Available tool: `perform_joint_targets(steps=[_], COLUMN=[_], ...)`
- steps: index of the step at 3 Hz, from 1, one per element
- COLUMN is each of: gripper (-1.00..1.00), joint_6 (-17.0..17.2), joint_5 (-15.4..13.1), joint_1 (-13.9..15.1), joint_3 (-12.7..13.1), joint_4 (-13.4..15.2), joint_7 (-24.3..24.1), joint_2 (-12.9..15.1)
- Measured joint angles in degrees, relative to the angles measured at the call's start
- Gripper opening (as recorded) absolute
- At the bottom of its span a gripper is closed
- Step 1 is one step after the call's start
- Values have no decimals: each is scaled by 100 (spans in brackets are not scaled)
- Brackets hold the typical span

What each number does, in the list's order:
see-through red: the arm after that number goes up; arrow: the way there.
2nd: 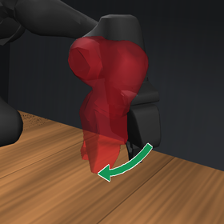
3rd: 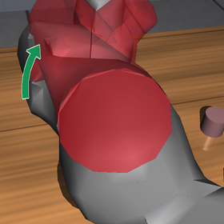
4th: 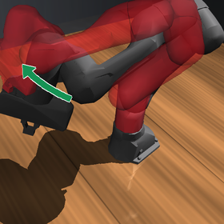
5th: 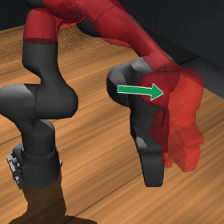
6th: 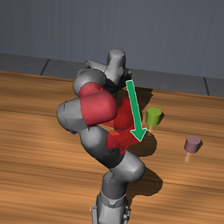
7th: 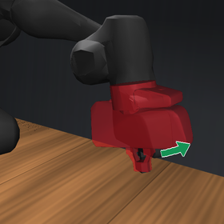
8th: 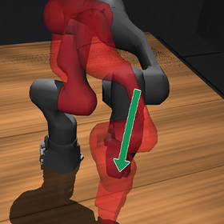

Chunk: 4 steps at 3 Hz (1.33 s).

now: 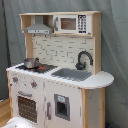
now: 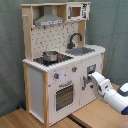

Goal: Play with the kitchen

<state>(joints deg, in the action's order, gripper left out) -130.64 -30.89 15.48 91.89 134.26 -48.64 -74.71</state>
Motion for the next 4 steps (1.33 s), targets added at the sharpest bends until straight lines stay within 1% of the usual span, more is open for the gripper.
perform_joint_targets(steps=[1,2,4], gripper=[100,100,100], joint_6=[-17,-64,-371], joint_5=[-152,-349,-765], joint_1=[76,193,616], joint_3=[-161,-320,-637], joint_4=[1,0,-57], joint_7=[678,1259,2488], joint_2=[-21,-24,-24])
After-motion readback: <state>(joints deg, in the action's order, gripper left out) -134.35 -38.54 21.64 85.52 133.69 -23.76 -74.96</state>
